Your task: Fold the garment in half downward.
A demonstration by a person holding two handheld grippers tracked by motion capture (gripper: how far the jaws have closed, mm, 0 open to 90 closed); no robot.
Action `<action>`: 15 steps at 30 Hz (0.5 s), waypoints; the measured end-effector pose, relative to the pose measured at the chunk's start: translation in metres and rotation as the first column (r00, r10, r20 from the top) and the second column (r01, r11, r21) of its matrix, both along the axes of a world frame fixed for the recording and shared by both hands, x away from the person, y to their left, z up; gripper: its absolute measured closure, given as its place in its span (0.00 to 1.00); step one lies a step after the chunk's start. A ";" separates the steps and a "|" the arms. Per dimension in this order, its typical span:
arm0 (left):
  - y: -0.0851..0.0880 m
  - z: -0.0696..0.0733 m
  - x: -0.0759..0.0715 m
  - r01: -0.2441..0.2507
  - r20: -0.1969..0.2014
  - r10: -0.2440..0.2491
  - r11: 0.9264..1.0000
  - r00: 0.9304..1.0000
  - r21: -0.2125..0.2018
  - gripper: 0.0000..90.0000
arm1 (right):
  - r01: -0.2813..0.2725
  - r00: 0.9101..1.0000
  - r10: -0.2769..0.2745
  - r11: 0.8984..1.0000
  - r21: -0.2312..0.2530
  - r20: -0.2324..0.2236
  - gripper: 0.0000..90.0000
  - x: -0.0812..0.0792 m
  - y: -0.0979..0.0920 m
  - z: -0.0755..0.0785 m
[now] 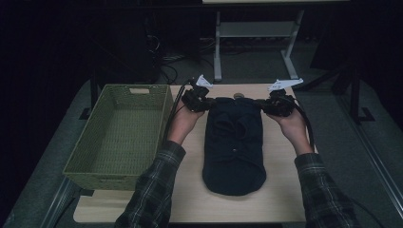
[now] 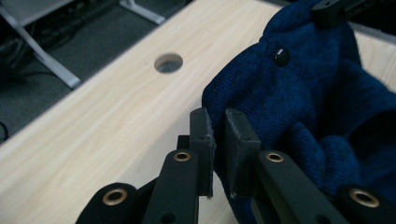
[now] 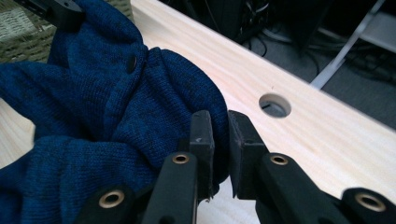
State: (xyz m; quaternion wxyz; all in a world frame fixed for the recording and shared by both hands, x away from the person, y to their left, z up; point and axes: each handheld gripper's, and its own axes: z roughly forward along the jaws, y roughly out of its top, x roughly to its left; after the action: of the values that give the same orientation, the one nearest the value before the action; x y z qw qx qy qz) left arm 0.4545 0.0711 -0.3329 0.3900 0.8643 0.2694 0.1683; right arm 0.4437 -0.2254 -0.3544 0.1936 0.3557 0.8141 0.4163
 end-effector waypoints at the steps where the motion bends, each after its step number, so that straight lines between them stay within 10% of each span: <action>1: 0.000 0.001 -0.003 0.004 0.004 -0.004 1.000 1.000 0.005 0.91 | -0.004 1.000 0.004 1.000 -0.005 0.010 0.90 -0.002 0.001 0.002; 15: 0.012 -0.013 -0.065 0.068 0.024 -0.068 0.997 0.997 0.021 0.89 | -0.089 0.993 0.092 0.995 -0.036 0.079 0.87 -0.072 0.007 -0.007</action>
State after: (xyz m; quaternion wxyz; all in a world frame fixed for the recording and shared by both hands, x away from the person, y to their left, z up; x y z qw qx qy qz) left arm 0.3891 0.0827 -0.3462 0.3901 0.8747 0.2333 0.1681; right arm 0.3713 -0.2187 -0.3616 0.2129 0.2983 0.8275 0.4255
